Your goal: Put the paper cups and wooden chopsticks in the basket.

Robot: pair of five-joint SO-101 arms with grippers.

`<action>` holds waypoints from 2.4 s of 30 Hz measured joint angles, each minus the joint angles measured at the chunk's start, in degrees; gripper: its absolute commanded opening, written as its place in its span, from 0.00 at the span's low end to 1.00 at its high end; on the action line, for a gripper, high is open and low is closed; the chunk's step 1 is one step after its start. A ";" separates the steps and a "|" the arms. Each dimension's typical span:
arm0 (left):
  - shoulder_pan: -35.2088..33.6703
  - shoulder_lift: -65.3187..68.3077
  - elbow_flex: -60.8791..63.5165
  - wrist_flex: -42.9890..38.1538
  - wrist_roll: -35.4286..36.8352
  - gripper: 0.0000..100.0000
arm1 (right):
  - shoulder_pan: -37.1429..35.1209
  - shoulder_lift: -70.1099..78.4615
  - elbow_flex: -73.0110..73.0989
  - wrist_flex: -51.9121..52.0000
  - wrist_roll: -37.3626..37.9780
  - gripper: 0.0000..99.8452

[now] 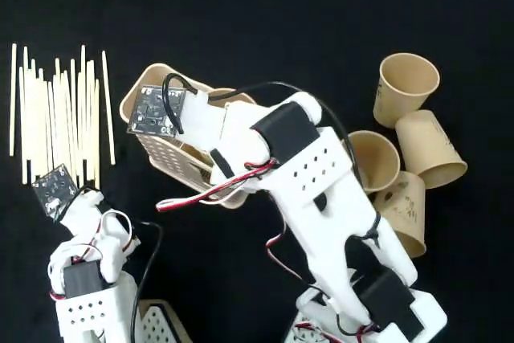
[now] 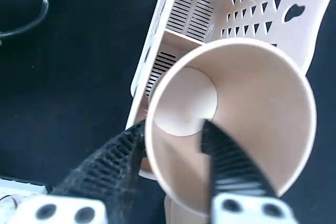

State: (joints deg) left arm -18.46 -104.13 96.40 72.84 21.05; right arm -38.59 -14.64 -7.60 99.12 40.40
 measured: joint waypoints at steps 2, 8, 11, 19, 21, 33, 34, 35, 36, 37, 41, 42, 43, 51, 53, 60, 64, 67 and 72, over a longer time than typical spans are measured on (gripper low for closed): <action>0.00 0.00 0.00 0.00 0.00 0.03 | 0.09 -0.35 -2.20 0.00 0.26 0.28; 0.00 0.00 0.00 0.00 0.00 0.03 | 0.09 -8.62 -8.00 0.00 0.26 0.28; 0.00 0.00 0.00 0.00 0.00 0.03 | 0.97 -13.71 -8.62 0.00 0.35 0.28; 0.00 0.00 0.00 0.00 0.00 0.03 | 24.09 -23.12 0.18 0.18 8.53 0.28; 0.00 0.00 0.00 0.00 0.00 0.03 | 32.00 -24.62 6.42 0.18 14.07 0.28; 0.00 0.00 0.00 0.00 0.00 0.03 | 47.47 -28.84 35.87 -1.14 27.96 0.28; 0.00 0.00 0.00 0.00 0.00 0.03 | 47.47 -28.84 37.63 -2.46 27.96 0.28; 0.00 0.00 0.00 0.00 0.00 0.03 | 47.47 -28.84 39.56 -4.04 27.96 0.28; 0.00 0.00 0.00 0.00 0.00 0.03 | 47.47 -28.84 41.85 -5.89 27.96 0.28; 0.00 0.00 0.00 0.00 0.00 0.03 | 47.47 -28.84 44.04 -7.82 27.96 0.28; 0.00 0.00 0.00 0.00 0.00 0.03 | 47.47 -28.84 51.16 -15.12 27.87 0.28; 0.00 0.00 0.00 0.00 0.00 0.03 | 47.47 -28.84 52.31 -16.53 27.87 0.28; 0.00 0.00 0.00 0.00 0.00 0.03 | 47.47 -28.84 53.54 -17.67 27.87 0.28; 0.00 0.00 0.00 0.00 0.00 0.03 | 47.47 -28.84 59.87 -24.62 27.87 0.07; 0.00 0.00 0.00 0.00 0.00 0.03 | 47.47 -28.84 59.87 -24.97 27.87 0.03; 0.00 0.00 0.00 0.00 0.00 0.03 | 47.47 -29.19 59.08 -24.62 27.78 0.01; 0.00 0.00 0.00 0.00 0.00 0.03 | 47.47 -29.19 53.80 -20.04 27.78 0.01; 0.00 0.00 0.00 0.00 0.00 0.03 | 47.47 -29.19 48.70 -15.47 27.78 0.01; 0.00 0.00 0.00 0.00 0.00 0.03 | 47.47 -29.19 40.70 -9.58 27.69 0.01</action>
State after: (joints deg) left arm -18.46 -104.13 96.40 72.84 21.05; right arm 8.88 -43.82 33.10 89.54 68.09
